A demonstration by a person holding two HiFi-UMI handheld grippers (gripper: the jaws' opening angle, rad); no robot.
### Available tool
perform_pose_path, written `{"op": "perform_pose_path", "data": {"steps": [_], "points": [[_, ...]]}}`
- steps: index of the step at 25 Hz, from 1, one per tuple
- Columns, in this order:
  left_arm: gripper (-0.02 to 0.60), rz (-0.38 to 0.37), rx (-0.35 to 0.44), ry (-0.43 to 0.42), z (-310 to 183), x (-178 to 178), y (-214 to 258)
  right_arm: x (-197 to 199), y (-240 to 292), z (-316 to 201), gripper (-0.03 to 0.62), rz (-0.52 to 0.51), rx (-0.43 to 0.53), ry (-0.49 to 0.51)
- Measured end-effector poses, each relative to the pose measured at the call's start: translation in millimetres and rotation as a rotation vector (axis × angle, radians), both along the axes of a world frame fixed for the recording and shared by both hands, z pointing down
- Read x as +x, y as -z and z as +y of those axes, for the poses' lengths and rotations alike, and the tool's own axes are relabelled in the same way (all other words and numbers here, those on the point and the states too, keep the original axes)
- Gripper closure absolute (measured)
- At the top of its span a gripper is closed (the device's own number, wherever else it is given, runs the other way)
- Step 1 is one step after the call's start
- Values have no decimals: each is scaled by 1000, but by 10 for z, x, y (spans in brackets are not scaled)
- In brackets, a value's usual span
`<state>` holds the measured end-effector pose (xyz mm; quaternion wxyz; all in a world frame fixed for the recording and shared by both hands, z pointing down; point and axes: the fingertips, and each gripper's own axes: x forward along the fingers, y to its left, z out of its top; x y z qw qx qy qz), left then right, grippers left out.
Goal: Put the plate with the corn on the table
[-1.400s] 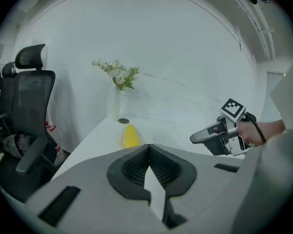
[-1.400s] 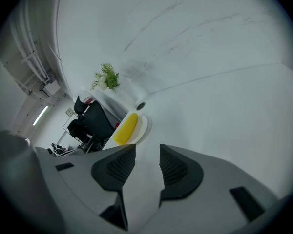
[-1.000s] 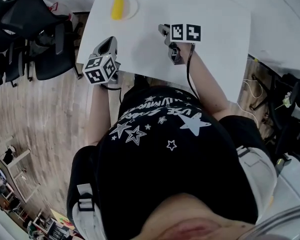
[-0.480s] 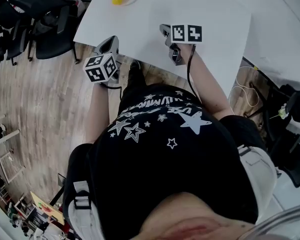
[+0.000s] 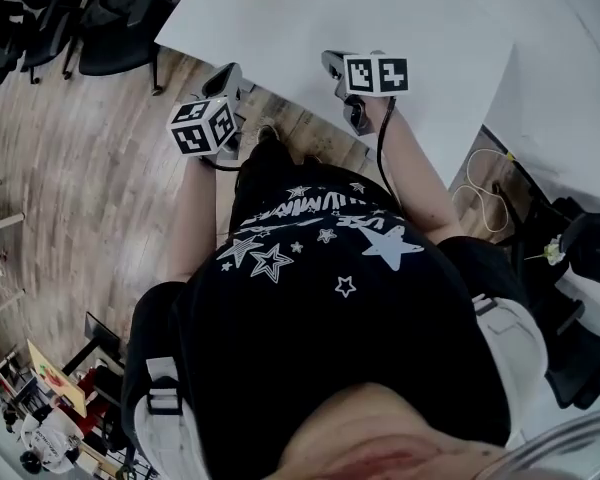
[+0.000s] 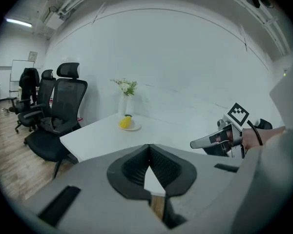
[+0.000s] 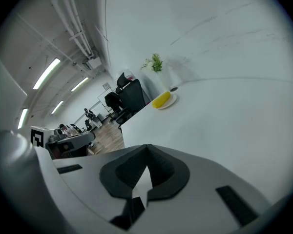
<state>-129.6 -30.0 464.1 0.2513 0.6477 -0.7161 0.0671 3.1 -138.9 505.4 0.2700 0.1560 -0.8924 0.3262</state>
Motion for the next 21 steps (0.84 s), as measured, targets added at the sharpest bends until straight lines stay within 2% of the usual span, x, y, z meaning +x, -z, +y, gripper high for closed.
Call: {"op": "perform_pose_path", "data": {"steps": [7, 11, 15, 21], "points": [[575, 27, -25, 52, 296, 16, -69, -106, 46, 108, 588, -10, 20, 45], [575, 52, -48, 52, 396, 94, -199, -113, -30, 205, 588, -12, -3, 51], [575, 63, -42, 60, 579, 122, -203, -142, -53, 419, 588, -11, -9, 66], [575, 54, -12, 72, 887, -5, -83, -264, 149, 663, 588, -46, 41, 71]]}}
